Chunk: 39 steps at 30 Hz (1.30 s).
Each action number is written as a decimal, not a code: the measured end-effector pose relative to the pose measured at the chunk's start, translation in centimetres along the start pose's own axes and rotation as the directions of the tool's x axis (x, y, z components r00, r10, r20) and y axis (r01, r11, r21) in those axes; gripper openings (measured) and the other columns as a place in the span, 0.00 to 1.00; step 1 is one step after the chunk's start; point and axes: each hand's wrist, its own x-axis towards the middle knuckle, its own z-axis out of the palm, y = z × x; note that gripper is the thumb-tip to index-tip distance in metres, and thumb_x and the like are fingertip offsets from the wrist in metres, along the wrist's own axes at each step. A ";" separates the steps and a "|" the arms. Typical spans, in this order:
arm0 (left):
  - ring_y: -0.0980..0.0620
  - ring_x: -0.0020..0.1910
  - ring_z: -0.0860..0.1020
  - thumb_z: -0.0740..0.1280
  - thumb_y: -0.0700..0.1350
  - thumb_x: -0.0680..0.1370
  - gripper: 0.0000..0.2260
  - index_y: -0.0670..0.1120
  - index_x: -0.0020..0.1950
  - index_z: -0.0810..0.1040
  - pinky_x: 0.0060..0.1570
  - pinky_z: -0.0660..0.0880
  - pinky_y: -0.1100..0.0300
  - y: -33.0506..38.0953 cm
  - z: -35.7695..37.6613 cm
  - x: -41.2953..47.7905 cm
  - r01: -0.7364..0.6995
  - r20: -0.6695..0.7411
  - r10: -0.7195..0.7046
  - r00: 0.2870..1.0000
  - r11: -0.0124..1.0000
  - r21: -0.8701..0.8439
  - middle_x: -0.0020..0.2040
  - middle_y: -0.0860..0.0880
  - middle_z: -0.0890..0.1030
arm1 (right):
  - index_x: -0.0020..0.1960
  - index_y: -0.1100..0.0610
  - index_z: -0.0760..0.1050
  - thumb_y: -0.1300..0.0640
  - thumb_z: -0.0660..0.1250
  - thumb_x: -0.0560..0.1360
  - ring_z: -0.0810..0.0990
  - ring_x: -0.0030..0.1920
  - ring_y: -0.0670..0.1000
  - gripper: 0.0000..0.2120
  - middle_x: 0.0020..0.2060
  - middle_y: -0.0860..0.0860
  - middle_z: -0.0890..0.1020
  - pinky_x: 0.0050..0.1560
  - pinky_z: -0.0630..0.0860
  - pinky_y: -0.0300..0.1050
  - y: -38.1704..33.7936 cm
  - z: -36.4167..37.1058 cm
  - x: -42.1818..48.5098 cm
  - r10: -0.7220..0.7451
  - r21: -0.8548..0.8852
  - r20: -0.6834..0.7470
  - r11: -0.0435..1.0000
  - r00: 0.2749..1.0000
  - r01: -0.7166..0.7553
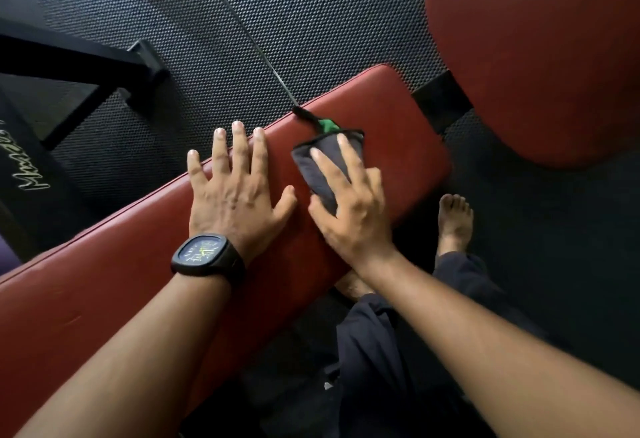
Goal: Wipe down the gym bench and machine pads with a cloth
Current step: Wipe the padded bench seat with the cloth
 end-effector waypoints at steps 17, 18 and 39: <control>0.38 0.80 0.56 0.49 0.69 0.75 0.43 0.45 0.83 0.52 0.73 0.56 0.31 0.8 0.0 1.1 -0.002 0.018 0.002 1.000 1.000 0.014 0.83 0.41 0.55 | 0.72 0.52 0.75 0.51 0.68 0.69 0.77 0.53 0.63 0.31 0.74 0.60 0.70 0.60 0.74 0.53 1.2 0.4 1.4 0.075 -0.002 -0.075 0.997 0.994 -0.076; 0.38 0.80 0.56 0.49 0.69 0.75 0.43 0.45 0.83 0.52 0.73 0.56 0.32 0.9 0.0 1.3 -0.002 0.018 0.002 1.000 1.000 0.012 0.83 0.42 0.55 | 0.72 0.51 0.76 0.50 0.68 0.69 0.77 0.52 0.62 0.31 0.74 0.60 0.71 0.58 0.76 0.54 1.2 0.5 2.4 -0.021 0.019 -0.039 1.000 0.999 0.021; 0.37 0.79 0.58 0.49 0.69 0.75 0.43 0.44 0.83 0.53 0.72 0.59 0.33 3.0 -0.1 5.1 -0.061 0.020 0.060 0.998 0.998 0.021 0.82 0.39 0.57 | 0.75 0.44 0.70 0.45 0.64 0.70 0.76 0.57 0.62 0.33 0.77 0.55 0.67 0.59 0.77 0.54 6.9 -1.0 11.7 -0.081 -0.153 0.109 0.984 0.991 0.097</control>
